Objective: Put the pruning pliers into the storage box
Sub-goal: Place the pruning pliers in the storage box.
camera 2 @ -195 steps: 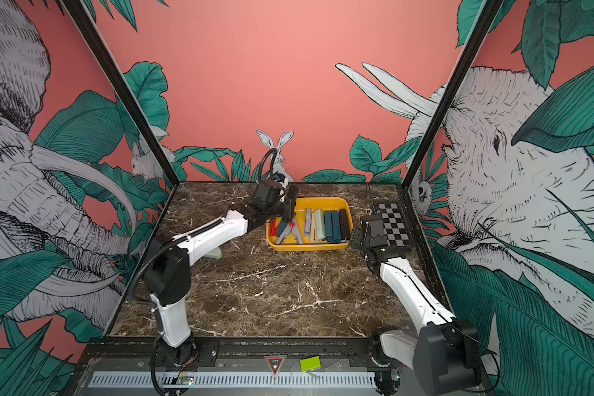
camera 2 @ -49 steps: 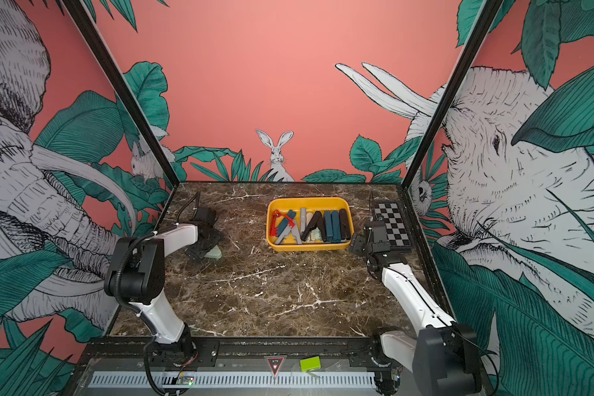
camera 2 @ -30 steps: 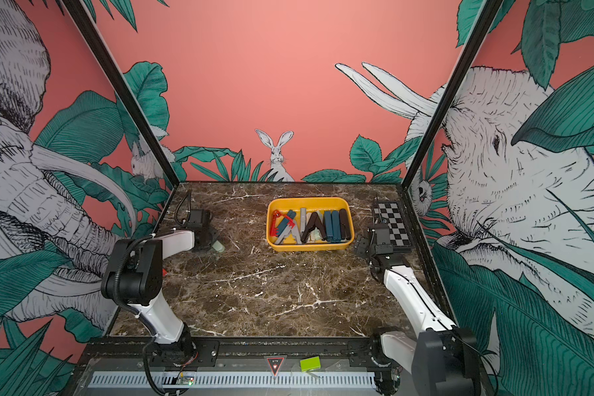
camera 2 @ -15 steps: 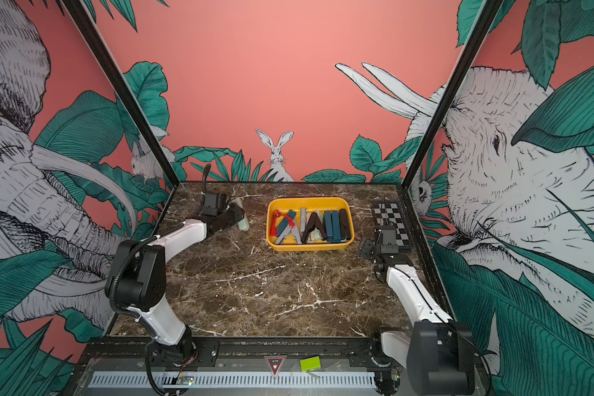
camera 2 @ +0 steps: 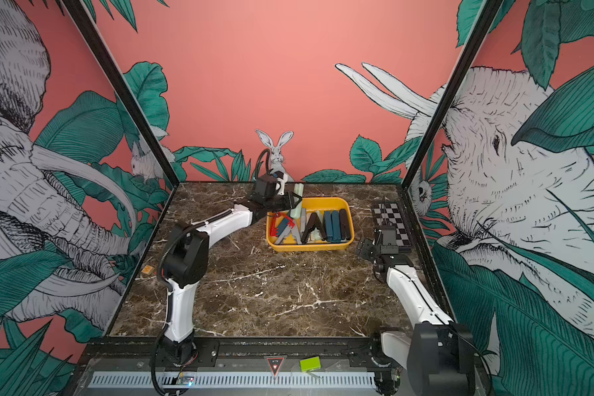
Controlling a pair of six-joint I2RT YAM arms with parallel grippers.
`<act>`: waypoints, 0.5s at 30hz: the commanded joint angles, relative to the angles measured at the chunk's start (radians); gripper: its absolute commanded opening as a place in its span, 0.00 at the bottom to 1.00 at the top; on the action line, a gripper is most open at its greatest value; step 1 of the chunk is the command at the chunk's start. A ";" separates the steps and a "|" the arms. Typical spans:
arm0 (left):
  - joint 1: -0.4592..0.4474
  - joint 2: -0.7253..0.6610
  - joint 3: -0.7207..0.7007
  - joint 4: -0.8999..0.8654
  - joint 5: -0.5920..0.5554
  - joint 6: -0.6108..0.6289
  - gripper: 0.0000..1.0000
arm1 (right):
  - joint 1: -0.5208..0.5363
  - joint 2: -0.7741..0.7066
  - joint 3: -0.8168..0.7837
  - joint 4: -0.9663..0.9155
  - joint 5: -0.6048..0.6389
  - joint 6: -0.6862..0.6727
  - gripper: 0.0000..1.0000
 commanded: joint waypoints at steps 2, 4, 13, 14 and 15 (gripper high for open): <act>-0.017 0.029 0.095 -0.113 -0.018 0.028 0.01 | -0.005 -0.024 0.017 0.008 -0.002 0.015 0.81; -0.021 0.040 0.092 -0.132 -0.037 0.006 0.02 | -0.005 -0.029 0.016 0.004 -0.002 0.014 0.81; -0.035 0.010 0.028 -0.180 -0.127 0.004 0.08 | -0.005 -0.025 0.014 0.008 -0.004 0.016 0.81; -0.038 0.015 0.030 -0.183 -0.127 0.004 0.09 | -0.004 -0.024 0.016 0.010 -0.004 0.018 0.81; -0.039 0.021 0.029 -0.184 -0.125 0.002 0.10 | -0.005 -0.021 0.017 0.011 -0.006 0.021 0.81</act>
